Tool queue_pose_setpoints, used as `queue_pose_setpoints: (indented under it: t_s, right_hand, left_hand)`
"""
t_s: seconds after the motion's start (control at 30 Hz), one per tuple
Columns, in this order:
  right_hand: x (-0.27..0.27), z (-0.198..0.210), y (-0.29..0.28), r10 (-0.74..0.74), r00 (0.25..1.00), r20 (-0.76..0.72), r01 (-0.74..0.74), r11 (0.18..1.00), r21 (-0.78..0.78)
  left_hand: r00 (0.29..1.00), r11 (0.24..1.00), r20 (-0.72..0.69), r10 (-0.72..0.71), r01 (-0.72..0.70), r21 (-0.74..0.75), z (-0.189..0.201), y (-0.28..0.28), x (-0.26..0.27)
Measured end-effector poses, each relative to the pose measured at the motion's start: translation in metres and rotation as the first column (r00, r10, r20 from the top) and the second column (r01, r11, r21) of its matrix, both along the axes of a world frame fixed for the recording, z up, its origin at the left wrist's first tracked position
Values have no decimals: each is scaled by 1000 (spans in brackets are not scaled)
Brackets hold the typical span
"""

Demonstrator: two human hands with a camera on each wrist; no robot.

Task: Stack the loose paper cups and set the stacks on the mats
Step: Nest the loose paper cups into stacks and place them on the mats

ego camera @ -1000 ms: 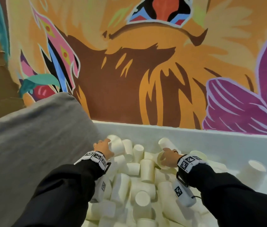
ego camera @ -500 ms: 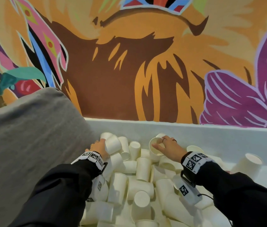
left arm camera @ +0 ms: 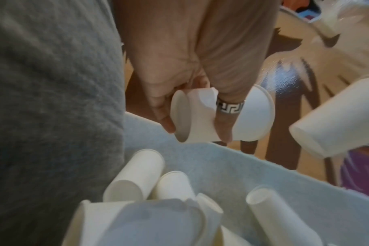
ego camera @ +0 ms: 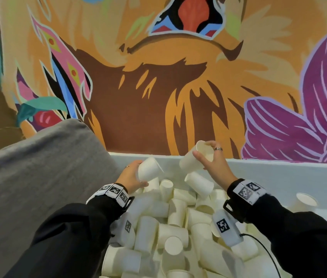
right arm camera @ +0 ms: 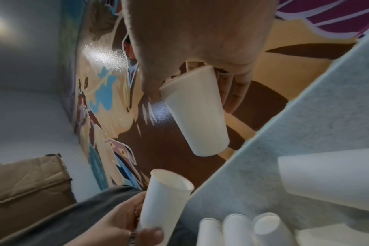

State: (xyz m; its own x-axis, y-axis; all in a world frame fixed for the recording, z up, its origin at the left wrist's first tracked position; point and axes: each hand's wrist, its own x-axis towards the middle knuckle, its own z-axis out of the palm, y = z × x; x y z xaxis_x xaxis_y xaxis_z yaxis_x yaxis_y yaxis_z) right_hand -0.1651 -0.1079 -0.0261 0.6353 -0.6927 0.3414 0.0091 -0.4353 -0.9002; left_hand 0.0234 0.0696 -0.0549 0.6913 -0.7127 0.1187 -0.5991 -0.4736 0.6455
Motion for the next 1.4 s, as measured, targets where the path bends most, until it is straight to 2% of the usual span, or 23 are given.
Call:
queue_pose_setpoints:
  t_s: [0.07, 0.23, 0.3, 0.4, 0.47, 0.57, 0.63, 0.67, 0.7, 0.77, 0.83, 0.9, 1.07, 1.17, 1.3, 1.4]
  right_hand:
    - [0, 9, 11, 52, 996, 77, -51, 999, -13]
    - [-1, 25, 41, 169, 977, 129, -163, 985, -55]
    - [-2, 30, 50, 239, 967, 86, -238, 971, -18]
    - [-2, 34, 61, 341, 935, -99, -344, 939, -13]
    - [-2, 33, 65, 344, 932, -115, -345, 938, 5]
    - [-6, 28, 64, 259, 962, -85, -241, 954, 181]
    - [-8, 18, 62, 239, 946, -220, -186, 953, 238]
    - [-8, 10, 62, 255, 900, -354, -192, 960, 204]
    - [-7, 0, 61, 271, 814, -513, -230, 963, 144]
    - [-4, -20, 63, 297, 576, -762, -374, 924, 77]
    - [-2, -37, 71, 317, 368, -874, -481, 870, 112]
    - [-1, -51, 83, 320, 276, -906, -517, 845, 141]
    - [7, -75, 105, 241, 171, -955, -546, 830, 111]
    - [10, -83, 116, 113, 114, -987, -593, 805, 23]
    - [12, -90, 119, 1, 148, -989, -645, 758, -96]
    - [12, -78, 114, 3, 183, -983, -643, 757, -118]
  left_hand:
    - [998, 997, -15, -56, 55, -56, 8, -2, -13]
    - [987, 972, -50, -156, 144, -185, 28, -9, -44]
    - [983, 964, -19, -184, 176, -198, 35, -11, -53]
    - [980, 963, 52, -195, 201, -178, 40, -13, -63]
    - [984, 969, 68, -166, 175, -172, 41, -11, -66]
    - [995, 969, -10, -99, 94, -230, 42, 1, -63]
    - [998, 965, -33, -59, 49, -258, 41, 13, -59]
    - [998, 965, -35, -45, 34, -262, 42, 18, -56]
    - [999, 964, -28, -30, 21, -264, 43, 22, -55]
    - [1000, 962, -5, 2, -4, -271, 43, 31, -49]
    - [999, 959, -4, 36, -36, -281, 40, 38, -42]
    - [999, 951, -22, 31, -37, -308, 37, 46, -38]
    - [997, 934, -75, -6, -22, -356, 33, 61, -32]
    - [995, 941, -98, -6, -27, -337, 32, 68, -30]
    - [992, 948, -125, -16, -25, -317, 28, 73, -28]
    - [993, 950, -118, -29, -9, -314, 28, 75, -26]
